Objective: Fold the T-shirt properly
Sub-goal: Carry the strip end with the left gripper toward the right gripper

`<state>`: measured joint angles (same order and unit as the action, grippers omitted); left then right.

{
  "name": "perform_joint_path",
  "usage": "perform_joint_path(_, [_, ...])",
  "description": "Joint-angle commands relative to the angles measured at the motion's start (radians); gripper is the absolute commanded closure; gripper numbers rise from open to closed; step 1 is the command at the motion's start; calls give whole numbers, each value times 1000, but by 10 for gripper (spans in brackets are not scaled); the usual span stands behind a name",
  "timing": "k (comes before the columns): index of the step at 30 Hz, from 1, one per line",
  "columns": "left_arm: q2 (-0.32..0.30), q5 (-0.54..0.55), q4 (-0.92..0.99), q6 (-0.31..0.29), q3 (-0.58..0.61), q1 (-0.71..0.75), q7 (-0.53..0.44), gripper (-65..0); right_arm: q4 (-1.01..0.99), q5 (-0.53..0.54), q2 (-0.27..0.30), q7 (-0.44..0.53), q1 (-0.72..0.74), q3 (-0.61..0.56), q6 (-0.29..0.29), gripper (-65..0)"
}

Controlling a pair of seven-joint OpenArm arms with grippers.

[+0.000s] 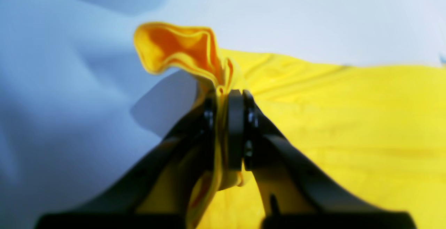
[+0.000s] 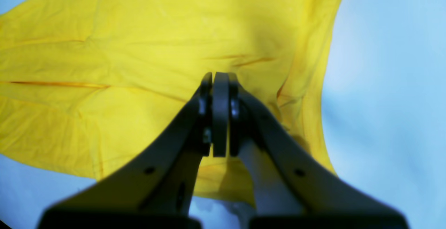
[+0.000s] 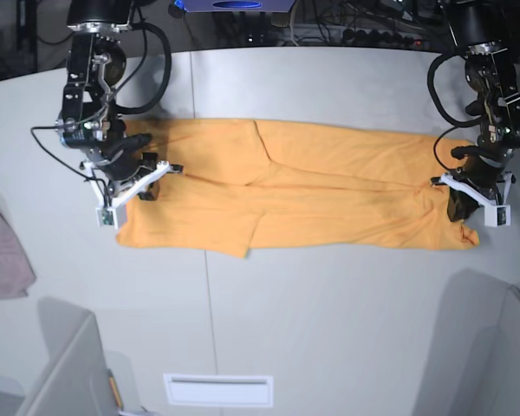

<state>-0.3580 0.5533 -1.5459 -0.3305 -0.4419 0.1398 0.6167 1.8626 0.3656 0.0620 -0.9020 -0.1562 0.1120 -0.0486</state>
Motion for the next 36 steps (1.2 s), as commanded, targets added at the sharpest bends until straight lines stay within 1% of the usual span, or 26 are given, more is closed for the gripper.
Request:
perform_joint_path(1, [-5,14,-43,-2,-7,-12,6,0,19,6,3,21,16,2,-3,0])
perform_joint_path(4, [49,14,-115,4,-7,-13,70,0,19,6,3,21,19,2,-3,0])
perform_joint_path(7, [99,14,-156,6,18,-18,95,0,15,6,3,21,27,2,-3,0])
perform_joint_path(10, [115,14,-170,20,107,-18,101,0,13,6,3,21,30,2,-1,0])
perform_joint_path(12, [124,15,-172,66,153,-18,101,0,13,6,3,21,30,8,-1,0])
perform_joint_path(14, [141,15,-172,101,197,-18,99,0,13,6,3,16,30,47,-1,0])
perform_joint_path(18, [150,15,-163,109,302,-49,96,0,12,6,2,13,30,96,-1,0])
perform_joint_path(23, [188,15,-161,109,355,-67,98,0,13,6,2,13,30,136,-1,0])
perform_joint_path(27, [198,15,-160,110,407,-73,98,0,13,6,2,11,30,136,-1,0])
perform_joint_path(31, [199,15,-160,178,461,-82,98,0,12,6,2,11,30,136,-1,0])
perform_joint_path(32, [199,15,-160,186,476,-91,98,0,12,6,2,11,30,136,-1,0])
perform_joint_path(36, [202,15,-160,186,524,-102,98,0,12,6,2,13,31,136,-1,0])
